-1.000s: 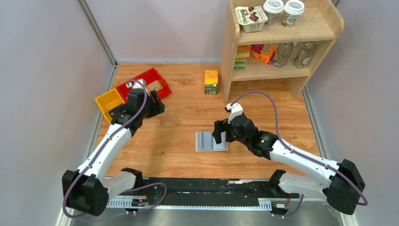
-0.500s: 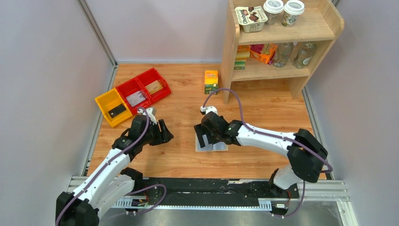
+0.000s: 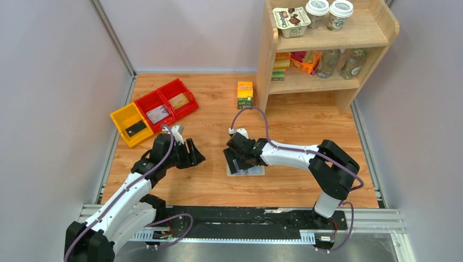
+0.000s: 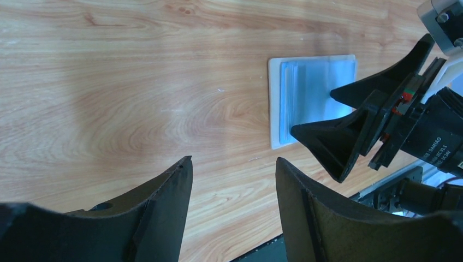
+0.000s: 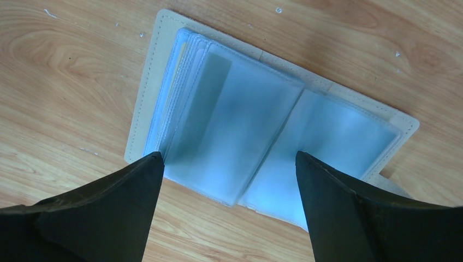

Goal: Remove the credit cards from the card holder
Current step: Remove the credit card from the card holder.

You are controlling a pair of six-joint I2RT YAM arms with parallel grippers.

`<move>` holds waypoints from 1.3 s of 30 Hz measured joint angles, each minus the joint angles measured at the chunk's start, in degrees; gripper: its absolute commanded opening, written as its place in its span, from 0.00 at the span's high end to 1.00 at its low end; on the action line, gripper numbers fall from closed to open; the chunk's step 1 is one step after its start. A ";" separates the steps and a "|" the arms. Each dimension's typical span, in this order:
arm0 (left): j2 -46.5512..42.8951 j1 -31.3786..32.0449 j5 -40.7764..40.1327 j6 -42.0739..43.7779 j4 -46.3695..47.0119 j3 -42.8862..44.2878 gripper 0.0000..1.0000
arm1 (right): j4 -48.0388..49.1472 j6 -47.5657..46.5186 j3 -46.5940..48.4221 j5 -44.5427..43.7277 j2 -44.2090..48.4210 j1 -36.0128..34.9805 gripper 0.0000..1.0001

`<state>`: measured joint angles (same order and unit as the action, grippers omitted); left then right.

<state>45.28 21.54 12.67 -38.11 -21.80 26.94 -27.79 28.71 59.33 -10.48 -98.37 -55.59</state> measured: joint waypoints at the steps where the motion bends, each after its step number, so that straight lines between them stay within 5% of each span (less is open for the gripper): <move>1: 0.44 0.28 0.33 -0.22 0.44 0.00 0.35 | 0.00 0.07 0.02 -0.02 -0.07 0.00 0.12; 10: 3.93 4.74 0.96 -2.51 4.37 0.04 0.35 | 0.50 0.61 -0.33 0.72 0.07 0.79 0.21; 21: 13.25 10.08 0.83 -4.68 9.18 2.78 0.35 | 6.21 -0.04 -6.14 7.17 4.59 5.16 0.17; 39: 16.90 12.98 -3.37 -7.85 10.99 3.93 0.36 | 2.99 -0.02 -1.84 4.11 2.56 5.55 0.11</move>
<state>62.17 34.52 9.30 -45.95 -10.81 30.87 -24.80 28.69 57.49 -6.37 -95.81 -50.04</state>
